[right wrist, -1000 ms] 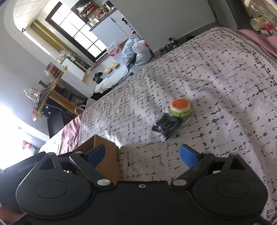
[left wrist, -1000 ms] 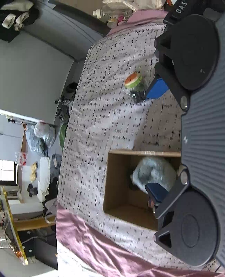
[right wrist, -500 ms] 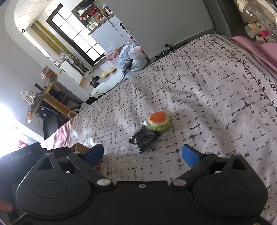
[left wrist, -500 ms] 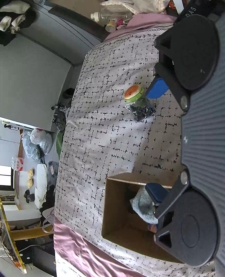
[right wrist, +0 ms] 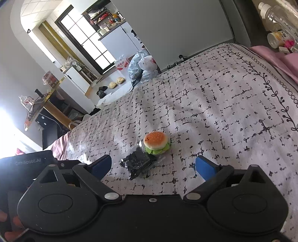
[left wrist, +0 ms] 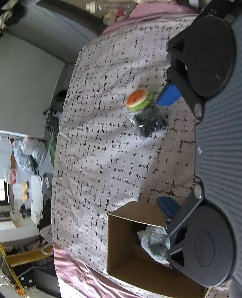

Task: Organize soft objects
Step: 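Move both grippers toward the burger toy and black bagged item, then grasp the burger toy with the right gripper while the left gripper grasps the black bagged item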

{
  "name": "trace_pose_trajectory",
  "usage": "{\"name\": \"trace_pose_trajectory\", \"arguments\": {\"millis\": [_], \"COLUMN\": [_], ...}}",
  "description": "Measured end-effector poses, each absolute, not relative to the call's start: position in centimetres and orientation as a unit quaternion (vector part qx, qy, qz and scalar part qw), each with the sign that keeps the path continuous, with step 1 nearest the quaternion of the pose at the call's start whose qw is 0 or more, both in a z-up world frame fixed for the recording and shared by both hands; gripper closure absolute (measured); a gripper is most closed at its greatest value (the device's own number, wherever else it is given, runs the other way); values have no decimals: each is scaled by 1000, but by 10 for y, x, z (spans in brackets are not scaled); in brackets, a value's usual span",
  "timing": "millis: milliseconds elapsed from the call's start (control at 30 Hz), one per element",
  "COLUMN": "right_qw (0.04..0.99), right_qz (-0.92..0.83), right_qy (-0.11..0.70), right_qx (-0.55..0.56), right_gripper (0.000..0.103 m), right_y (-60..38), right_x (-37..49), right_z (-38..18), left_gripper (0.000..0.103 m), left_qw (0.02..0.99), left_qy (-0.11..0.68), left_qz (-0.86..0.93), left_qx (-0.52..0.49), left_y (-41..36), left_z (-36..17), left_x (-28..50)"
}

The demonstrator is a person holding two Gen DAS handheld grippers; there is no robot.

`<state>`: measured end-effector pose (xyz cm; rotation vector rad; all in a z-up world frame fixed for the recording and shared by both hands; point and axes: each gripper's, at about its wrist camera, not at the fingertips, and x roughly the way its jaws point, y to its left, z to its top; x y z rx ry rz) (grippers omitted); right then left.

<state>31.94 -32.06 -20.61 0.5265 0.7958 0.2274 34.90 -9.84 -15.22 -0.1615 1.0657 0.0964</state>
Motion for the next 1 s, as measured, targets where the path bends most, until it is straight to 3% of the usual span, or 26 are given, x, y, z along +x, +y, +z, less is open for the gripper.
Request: {"name": "trace_pose_trajectory", "arguments": {"millis": [233, 367, 533, 633, 767, 933, 1000], "right_qw": [882, 883, 873, 867, 866, 860, 860], "right_qz": [113, 100, 111, 110, 111, 117, 119], "right_qy": [382, 386, 396, 403, 410, 413, 414], "right_qx": [251, 249, 263, 271, 264, 274, 275], "right_gripper": [7, 16, 27, 32, 33, 33, 33], "right_y": [-319, -321, -323, -323, -318, -316, -315], "right_x": [344, 357, 369, 377, 385, 390, 391], "right_z": [-224, -235, -251, -259, -265, -269, -270], "left_gripper": [1, 4, 18, 33, 42, 43, 57], "left_qw": [853, 847, 840, 830, 819, 812, 808], "left_qy": [512, 520, 529, 541, 546, 548, 550], "left_qz": [62, 53, 41, 40, 44, 39, 38], "left_qx": [-74, -100, -111, -129, -170, -198, -208], "left_y": [-111, -112, -117, -116, -110, -109, -108], "left_z": [-170, -184, -200, -214, -229, -239, -244], "left_x": [371, 383, 395, 402, 408, 413, 415]}}
